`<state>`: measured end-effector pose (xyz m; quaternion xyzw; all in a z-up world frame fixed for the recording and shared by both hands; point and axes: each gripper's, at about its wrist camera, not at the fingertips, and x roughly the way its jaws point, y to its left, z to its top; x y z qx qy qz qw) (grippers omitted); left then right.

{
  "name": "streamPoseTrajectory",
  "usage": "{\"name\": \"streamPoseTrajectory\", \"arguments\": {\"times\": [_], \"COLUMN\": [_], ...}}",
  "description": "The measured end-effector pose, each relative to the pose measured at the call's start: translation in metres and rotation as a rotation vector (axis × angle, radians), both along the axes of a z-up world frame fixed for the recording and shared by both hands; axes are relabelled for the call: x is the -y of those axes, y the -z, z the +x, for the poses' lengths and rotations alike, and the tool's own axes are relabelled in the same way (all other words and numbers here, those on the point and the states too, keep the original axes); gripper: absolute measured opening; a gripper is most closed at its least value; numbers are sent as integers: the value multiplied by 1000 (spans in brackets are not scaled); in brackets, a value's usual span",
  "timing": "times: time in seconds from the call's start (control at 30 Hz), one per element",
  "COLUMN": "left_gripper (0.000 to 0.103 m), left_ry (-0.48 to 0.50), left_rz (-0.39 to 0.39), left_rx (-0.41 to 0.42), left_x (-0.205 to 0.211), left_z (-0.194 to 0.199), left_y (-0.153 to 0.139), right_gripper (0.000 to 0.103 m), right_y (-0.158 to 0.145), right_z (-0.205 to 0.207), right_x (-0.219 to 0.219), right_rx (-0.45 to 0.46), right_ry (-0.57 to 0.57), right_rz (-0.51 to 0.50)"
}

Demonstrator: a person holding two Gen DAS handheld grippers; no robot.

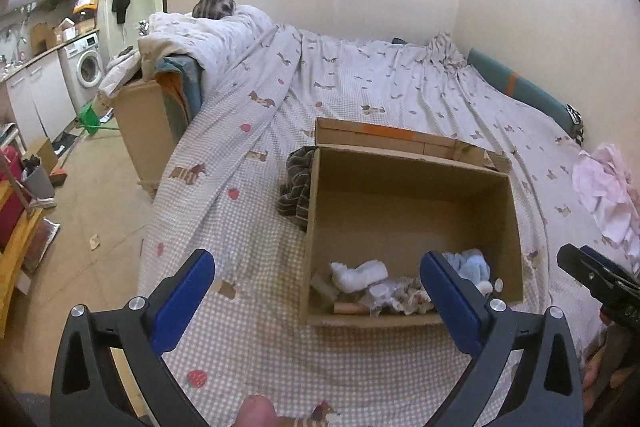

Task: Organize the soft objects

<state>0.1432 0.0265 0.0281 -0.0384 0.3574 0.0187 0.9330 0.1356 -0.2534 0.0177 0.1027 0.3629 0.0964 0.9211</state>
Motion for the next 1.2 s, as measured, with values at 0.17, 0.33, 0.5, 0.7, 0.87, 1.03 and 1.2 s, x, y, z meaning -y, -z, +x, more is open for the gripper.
{"name": "streamPoseTrajectory", "arguments": {"times": [0.17,0.33,0.5,0.7,0.87,1.03,1.2], "left_gripper": [102,102,102,102,102,102,102], "left_ry": [33,66,77,63,56,55,53], "left_rz": [39,65,110,93,87,87,86], "left_rx": [-15,-60,-56,-52,-56,-54,-57], "left_x": [10,24,34,32,29,27,27], "left_z": [-22,-40,-47,-43,-41,-40,-40], "left_y": [2,12,15,16,18,19,20], "right_gripper": [103,103,103,103,103,103,103], "right_y": [3,9,12,16,19,20,21], "right_z": [-20,-39,-48,-48,-45,-45,-45], "right_x": [-2,-7,-14,-16,-17,-17,-17], "right_rx": [-8,-24,-15,-25,-39,-43,-41], "right_ry": [-8,-20,-29,-23,-22,-21,-24], "right_rz": [-26,-33,-92,-110,-121,-123,-135]}}
